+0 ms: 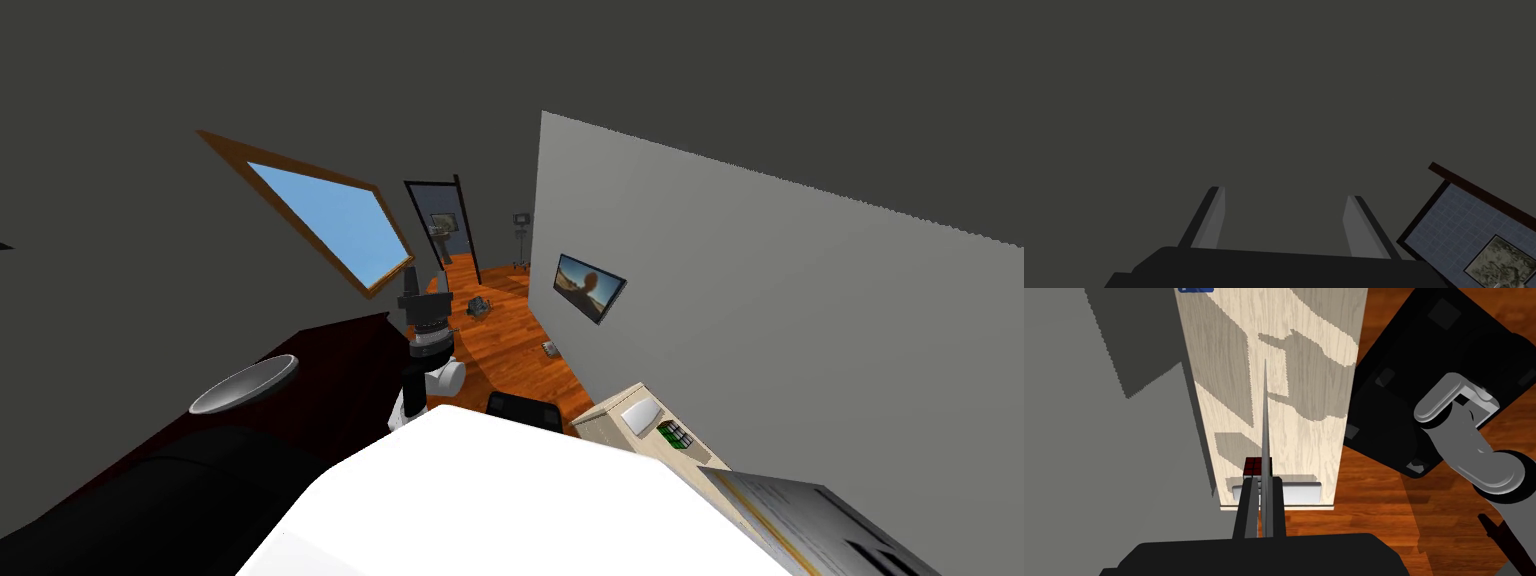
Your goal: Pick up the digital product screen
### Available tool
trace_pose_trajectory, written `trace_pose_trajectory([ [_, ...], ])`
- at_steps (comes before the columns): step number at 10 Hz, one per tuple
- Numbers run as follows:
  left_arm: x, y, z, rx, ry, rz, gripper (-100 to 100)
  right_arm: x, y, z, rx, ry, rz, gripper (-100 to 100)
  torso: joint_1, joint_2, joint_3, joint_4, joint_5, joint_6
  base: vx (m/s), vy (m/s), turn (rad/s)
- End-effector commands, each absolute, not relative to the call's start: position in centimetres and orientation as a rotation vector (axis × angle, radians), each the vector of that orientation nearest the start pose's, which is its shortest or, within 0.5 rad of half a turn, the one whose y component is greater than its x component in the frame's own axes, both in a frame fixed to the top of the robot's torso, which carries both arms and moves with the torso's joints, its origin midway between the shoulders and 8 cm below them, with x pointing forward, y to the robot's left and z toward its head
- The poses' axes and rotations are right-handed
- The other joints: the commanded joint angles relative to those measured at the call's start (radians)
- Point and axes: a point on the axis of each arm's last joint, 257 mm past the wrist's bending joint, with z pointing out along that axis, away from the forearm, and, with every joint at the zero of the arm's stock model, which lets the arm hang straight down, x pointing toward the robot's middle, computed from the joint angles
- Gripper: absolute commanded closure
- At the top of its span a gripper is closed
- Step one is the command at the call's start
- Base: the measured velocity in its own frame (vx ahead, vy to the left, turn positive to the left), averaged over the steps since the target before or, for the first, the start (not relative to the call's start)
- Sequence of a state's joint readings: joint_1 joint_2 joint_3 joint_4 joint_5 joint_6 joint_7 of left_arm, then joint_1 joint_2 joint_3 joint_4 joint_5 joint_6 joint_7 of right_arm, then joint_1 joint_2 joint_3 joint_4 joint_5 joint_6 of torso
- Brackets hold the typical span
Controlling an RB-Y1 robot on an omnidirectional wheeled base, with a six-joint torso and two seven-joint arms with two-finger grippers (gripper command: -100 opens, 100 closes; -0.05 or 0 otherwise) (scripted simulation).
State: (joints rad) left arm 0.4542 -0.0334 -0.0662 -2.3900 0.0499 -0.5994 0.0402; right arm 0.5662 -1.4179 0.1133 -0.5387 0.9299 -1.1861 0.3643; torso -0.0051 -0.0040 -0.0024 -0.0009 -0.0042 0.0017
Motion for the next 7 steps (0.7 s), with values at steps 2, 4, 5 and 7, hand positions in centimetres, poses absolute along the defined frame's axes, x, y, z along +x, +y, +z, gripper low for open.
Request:
trace_pose_trajectory([
  [2, 30.07, 25.92, 10.09, -0.527, 0.363, -1.5, 0, 0.41, -72.49, -29.51, -0.814, 2.932, 0.001, 100, 0.0, 0.001, 0.0, 0.0, 0.0, 0.001, 0.034, -0.006, -0.075],
  [4, 30.07, 25.92, 10.09, -0.527, 0.363, -1.5, 0, 0.59, -72.25, -29.38, -0.826, 2.929, 0.008, 100, 0.0, 0.001, 0.0, 0.0, 0.0, 0.0, 0.031, -0.004, -0.065],
  [5, 30.07, 25.92, 10.09, -0.527, 0.363, -1.5, 0, 0.74, -71.97, -29.27, -0.837, 2.926, 0.017, 100, 0.0, 0.001, 0.001, 0.0, 0.0, 0.001, 0.038, -0.002, -0.118],
  [7, 30.07, 25.92, 10.1, -0.527, 0.363, -1.5, 0, 0.72, -72.15, -29.35, -0.833, 2.927, 0.011, 0, 0.0, 0.002, 0.001, 0.0, 0.0, 0.0, 0.008, 0.001, -0.013],
])
